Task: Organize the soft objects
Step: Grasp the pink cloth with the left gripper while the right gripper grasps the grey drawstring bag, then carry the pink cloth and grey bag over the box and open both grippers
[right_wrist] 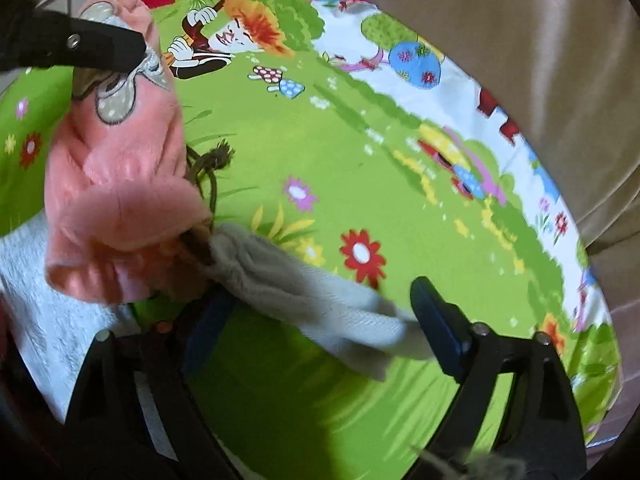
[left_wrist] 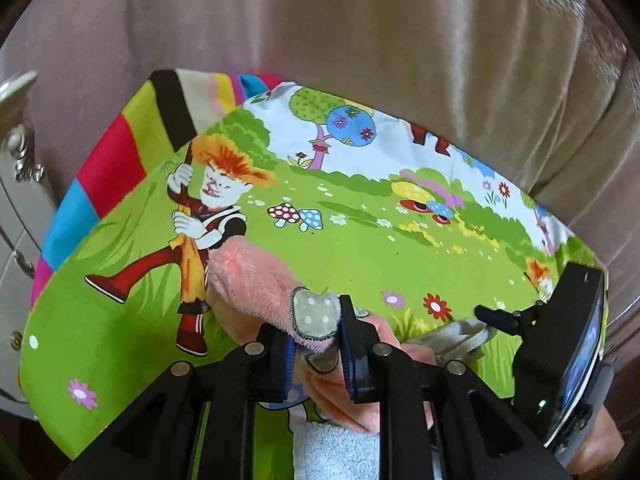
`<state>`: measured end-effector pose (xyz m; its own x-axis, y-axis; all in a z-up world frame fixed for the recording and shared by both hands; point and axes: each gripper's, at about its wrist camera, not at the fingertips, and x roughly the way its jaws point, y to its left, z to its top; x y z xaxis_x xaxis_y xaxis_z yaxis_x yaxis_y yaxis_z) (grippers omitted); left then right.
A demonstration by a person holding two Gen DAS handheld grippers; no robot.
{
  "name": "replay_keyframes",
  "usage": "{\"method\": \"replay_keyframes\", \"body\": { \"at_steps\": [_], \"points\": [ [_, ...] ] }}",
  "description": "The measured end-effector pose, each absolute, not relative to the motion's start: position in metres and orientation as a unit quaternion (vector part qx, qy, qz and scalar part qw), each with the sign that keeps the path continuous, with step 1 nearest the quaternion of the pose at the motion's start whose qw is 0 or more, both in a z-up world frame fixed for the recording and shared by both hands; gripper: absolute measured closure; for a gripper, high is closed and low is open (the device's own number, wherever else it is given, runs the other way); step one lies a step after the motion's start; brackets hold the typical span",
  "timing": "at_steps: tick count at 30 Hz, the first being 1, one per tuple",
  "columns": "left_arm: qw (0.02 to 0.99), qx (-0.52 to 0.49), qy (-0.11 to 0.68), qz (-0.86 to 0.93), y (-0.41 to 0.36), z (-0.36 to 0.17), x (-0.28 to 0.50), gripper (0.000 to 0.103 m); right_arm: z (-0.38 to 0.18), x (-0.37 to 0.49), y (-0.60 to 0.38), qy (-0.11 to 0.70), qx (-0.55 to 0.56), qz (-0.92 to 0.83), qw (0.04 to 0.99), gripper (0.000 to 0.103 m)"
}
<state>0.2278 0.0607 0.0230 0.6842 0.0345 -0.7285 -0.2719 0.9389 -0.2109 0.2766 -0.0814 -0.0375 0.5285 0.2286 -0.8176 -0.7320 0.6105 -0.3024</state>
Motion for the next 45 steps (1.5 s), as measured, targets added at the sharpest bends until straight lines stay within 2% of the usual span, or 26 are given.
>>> {"method": "replay_keyframes", "body": {
  "at_steps": [1,3,5,9,15,45],
  "points": [
    [0.906,-0.148,0.388,0.085,0.058,0.024,0.228,0.083,-0.037,0.277,-0.083,0.397,-0.309,0.310,0.807,0.033],
    [0.907,-0.141,0.387,0.083,0.055,0.024,0.228,0.083,-0.036,0.274,-0.083,0.408,-0.294,0.320,0.803,0.062],
    [0.908,-0.137,0.387,0.083,0.053,0.025,0.227,0.083,-0.038,0.268,-0.082,0.407,-0.295,0.312,0.806,0.078],
    [0.911,-0.129,0.383,0.085,0.050,0.028,0.226,0.084,-0.038,0.262,-0.086,0.408,-0.276,0.293,0.819,0.089],
    [0.915,-0.121,0.376,0.082,0.044,0.033,0.224,0.085,-0.021,0.264,-0.105,0.407,-0.230,0.255,0.846,0.093],
    [0.946,-0.079,0.316,0.011,-0.032,0.098,0.182,0.085,0.050,0.201,-0.192,0.374,-0.112,0.156,0.908,0.093]
  ]
}}
